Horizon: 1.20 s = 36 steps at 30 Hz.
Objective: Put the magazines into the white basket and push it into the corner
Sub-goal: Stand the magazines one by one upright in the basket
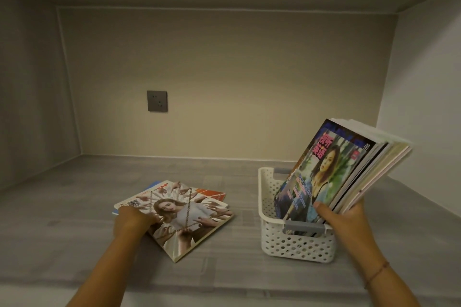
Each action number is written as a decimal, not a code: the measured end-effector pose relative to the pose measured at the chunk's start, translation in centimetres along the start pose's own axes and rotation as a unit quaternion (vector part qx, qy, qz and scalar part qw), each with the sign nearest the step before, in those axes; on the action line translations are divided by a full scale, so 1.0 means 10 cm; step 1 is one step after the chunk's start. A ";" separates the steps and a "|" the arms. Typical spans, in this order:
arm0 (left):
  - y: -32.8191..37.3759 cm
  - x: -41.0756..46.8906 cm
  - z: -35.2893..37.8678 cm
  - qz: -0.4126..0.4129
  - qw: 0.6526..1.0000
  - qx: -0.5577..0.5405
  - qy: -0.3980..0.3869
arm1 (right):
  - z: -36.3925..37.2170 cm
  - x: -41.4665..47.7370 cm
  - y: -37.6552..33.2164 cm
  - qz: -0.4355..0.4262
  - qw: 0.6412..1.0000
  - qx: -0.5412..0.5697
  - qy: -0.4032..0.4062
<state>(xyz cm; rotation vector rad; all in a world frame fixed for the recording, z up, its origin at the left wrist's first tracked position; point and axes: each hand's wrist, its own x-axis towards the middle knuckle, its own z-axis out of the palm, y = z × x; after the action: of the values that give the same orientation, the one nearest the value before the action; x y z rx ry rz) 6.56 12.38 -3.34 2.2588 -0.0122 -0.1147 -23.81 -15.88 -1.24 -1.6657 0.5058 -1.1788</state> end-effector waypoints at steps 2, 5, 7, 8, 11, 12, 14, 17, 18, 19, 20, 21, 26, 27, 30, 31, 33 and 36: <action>0.01 0.00 -0.04 -0.012 1.000 0.007 -0.027 | 0.00 0.00 0.00 0.000 1.000 0.003 0.000; -0.01 0.03 -0.05 -0.026 0.998 -0.019 -0.053 | -0.01 0.00 0.00 0.002 1.000 -0.001 -0.001; -0.01 0.03 -0.04 -0.036 0.997 -0.036 -0.057 | 0.00 0.00 0.00 0.004 1.000 -0.002 -0.002; -0.01 0.02 -0.04 -0.043 0.996 -0.047 -0.060 | 0.00 0.00 0.00 0.007 1.000 -0.001 -0.002; 0.03 0.01 -0.04 -0.065 0.990 -0.097 -0.079 | 0.00 0.01 0.00 0.013 1.000 0.000 0.000; 0.03 0.01 -0.02 -0.071 0.986 -0.125 -0.082 | 0.00 0.00 0.00 0.014 1.000 -0.001 -0.002; 0.05 0.01 0.02 -0.090 0.973 -0.191 -0.089 | 0.00 0.00 0.01 0.015 1.000 -0.004 -0.004; 0.08 -0.01 0.10 -0.085 0.966 -0.223 -0.099 | -0.01 0.00 0.01 0.015 1.000 -0.006 -0.001; 0.10 0.00 0.12 -0.065 0.969 -0.219 -0.089 | -0.01 0.01 0.02 0.014 1.000 -0.008 0.000; 0.11 0.02 0.15 -0.041 0.974 -0.211 -0.075 | -0.01 0.01 0.03 0.013 1.000 -0.008 -0.001; 0.12 0.01 0.17 -0.021 0.978 -0.199 -0.064 | -0.01 0.01 0.03 0.014 1.000 -0.007 -0.001; 0.13 0.01 0.18 -0.010 0.980 -0.192 -0.057 | -0.01 0.01 0.03 0.015 1.000 -0.007 -0.001; 0.21 -0.12 0.24 0.008 0.954 -0.285 -0.092 | -0.01 0.02 0.04 0.022 1.000 0.001 -0.003; 0.23 -0.14 0.26 0.010 0.950 -0.300 -0.087 | -0.01 0.01 0.04 0.021 1.000 0.000 -0.003; 0.33 -0.24 0.31 0.058 0.952 -0.301 -0.002 | -0.01 0.01 0.04 0.018 1.000 -0.001 -0.004; 0.38 -0.31 0.31 0.084 0.950 -0.300 0.035 | -0.01 0.02 0.04 0.018 1.000 -0.001 -0.005; 0.53 -0.51 0.30 0.147 0.934 -0.306 0.108 | -0.01 0.02 0.04 0.016 1.000 -0.002 -0.003; 0.88 -0.83 0.26 0.241 0.898 -0.332 0.157 | 0.00 0.02 0.04 0.009 1.000 -0.004 -0.002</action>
<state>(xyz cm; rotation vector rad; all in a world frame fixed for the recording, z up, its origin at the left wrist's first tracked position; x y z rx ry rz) -1.62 5.18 2.40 1.5106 -0.3123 0.4508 -23.68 -16.20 -1.49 -1.6662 0.5232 -1.1618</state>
